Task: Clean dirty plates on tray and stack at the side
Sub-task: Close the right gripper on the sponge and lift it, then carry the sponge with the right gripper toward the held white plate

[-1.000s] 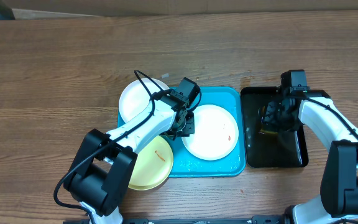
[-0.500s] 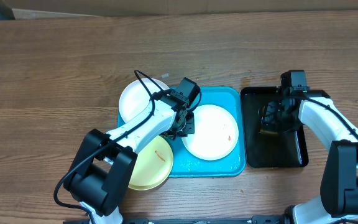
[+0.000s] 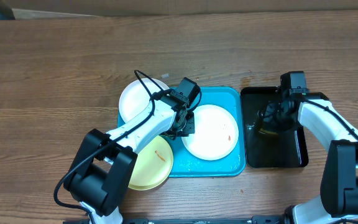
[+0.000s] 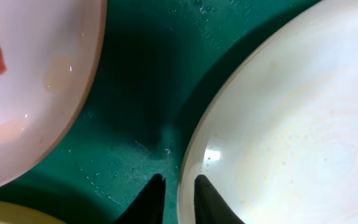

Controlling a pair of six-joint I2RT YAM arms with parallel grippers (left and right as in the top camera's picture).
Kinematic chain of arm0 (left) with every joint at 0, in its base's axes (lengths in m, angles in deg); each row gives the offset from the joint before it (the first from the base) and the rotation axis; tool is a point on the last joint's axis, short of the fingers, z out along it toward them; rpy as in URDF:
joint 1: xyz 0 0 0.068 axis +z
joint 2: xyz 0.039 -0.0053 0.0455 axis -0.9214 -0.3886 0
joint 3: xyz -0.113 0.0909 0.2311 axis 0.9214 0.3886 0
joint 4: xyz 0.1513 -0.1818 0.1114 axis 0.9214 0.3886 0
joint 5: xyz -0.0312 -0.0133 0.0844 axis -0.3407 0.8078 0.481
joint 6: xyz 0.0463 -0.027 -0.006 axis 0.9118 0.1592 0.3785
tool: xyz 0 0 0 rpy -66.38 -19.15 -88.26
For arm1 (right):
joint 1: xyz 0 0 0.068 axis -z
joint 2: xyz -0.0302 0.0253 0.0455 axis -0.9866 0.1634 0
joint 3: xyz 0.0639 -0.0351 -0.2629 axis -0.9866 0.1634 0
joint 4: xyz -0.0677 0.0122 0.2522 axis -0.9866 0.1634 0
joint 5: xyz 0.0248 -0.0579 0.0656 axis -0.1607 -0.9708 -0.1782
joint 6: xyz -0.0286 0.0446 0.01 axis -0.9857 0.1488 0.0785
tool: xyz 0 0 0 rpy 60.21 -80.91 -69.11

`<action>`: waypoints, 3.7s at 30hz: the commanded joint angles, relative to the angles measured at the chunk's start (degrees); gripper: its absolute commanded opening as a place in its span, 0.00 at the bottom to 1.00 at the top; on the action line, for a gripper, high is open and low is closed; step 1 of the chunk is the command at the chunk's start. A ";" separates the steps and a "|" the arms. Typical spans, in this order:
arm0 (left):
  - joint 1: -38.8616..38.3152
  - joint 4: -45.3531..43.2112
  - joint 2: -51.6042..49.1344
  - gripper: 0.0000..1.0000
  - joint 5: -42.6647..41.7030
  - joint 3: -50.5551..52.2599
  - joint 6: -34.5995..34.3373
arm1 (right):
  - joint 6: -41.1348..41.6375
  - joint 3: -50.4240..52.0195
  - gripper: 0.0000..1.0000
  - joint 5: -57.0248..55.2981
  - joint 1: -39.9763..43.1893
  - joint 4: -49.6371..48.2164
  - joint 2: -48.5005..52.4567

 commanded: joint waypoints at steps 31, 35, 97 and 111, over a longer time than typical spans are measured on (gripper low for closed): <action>0.20 -0.44 -1.60 0.20 0.46 -0.24 0.09 | 0.15 0.24 0.04 0.66 -0.17 0.04 -1.31; 0.22 -0.44 -2.08 0.20 0.44 -0.24 0.09 | 0.15 0.24 0.04 0.66 -0.17 0.02 -1.31; 4.39 0.07 -1.14 0.04 -4.61 -0.63 -1.40 | -6.99 -15.21 0.04 -7.37 -6.58 19.23 -2.51; 4.37 1.40 -0.33 0.04 -4.57 -0.63 -2.82 | -6.95 -15.21 0.04 -8.48 -6.64 17.84 -2.51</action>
